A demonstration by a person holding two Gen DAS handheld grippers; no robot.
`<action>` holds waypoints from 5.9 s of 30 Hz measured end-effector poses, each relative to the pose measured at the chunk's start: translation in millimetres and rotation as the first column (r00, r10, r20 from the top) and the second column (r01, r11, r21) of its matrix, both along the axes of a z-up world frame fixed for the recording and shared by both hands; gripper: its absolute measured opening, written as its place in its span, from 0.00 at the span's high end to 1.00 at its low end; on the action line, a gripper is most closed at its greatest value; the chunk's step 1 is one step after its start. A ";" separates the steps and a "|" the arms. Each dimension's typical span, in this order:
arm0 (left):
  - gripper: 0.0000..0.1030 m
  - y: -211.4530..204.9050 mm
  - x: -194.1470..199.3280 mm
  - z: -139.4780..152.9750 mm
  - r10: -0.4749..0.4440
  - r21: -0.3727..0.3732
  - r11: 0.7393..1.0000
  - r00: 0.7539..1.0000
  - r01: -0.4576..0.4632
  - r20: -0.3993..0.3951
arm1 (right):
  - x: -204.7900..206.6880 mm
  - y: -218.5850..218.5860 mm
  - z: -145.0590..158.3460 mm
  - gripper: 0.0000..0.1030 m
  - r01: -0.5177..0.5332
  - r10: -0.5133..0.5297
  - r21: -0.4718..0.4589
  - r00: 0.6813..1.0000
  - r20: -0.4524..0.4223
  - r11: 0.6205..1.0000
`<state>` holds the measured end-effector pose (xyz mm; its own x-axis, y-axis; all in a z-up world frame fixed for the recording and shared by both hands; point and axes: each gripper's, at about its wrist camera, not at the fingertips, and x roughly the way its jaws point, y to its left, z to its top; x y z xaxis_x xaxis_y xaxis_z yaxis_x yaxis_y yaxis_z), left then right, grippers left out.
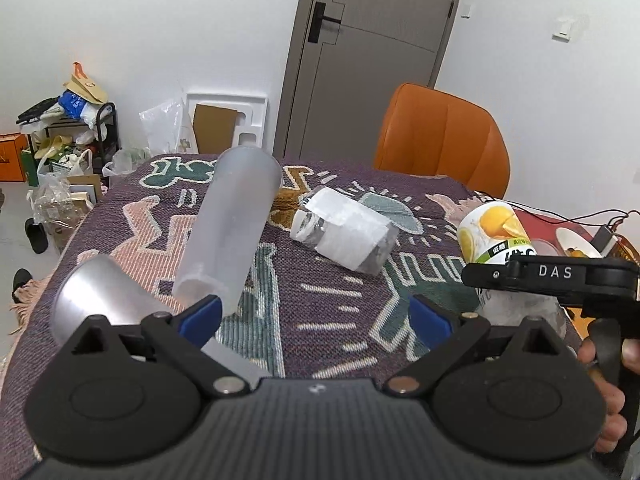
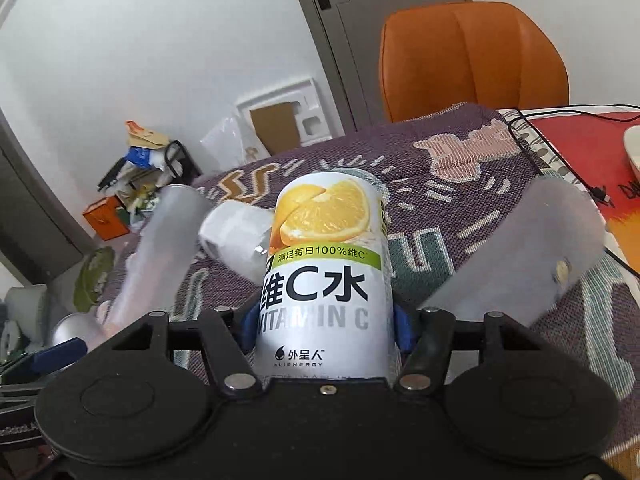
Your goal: Flip cup upright
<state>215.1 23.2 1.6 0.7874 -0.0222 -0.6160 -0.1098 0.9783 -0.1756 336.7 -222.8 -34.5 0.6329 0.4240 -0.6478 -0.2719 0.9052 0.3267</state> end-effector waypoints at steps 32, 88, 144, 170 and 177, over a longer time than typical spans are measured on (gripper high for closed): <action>0.04 -7.0 -126.5 -19.2 0.020 0.007 1.000 1.000 -0.020 -0.011 | -130.9 -17.3 -43.0 0.43 -0.098 0.106 0.093 0.990 -0.089 0.991; 0.22 -83.4 -1.2 -71.7 -0.230 -0.262 0.954 0.915 0.145 -0.333 | -141.3 -133.9 -59.8 0.25 -0.065 0.052 0.198 0.996 0.066 0.978; 0.41 -109.0 -120.5 -22.1 -0.103 0.196 0.979 0.962 0.053 0.254 | -170.5 -96.1 -46.0 0.25 -0.163 0.138 0.198 0.981 0.136 0.967; 0.19 -98.4 -128.9 -29.0 -0.151 0.124 0.982 0.985 0.140 0.088 | -176.3 -83.5 -41.5 0.24 -0.190 0.168 0.170 0.976 0.137 0.967; 0.10 -85.8 -146.0 -10.6 -0.154 0.100 0.985 0.980 0.142 0.124 | -181.1 -85.8 -30.1 0.19 -0.199 0.175 0.159 0.973 0.150 0.967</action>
<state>69.2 -62.6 -9.0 0.8536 -0.0936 -0.5125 0.0556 0.9945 -0.0891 155.6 -308.6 -64.7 0.6073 0.6403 -0.4703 -0.4826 0.7675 0.4219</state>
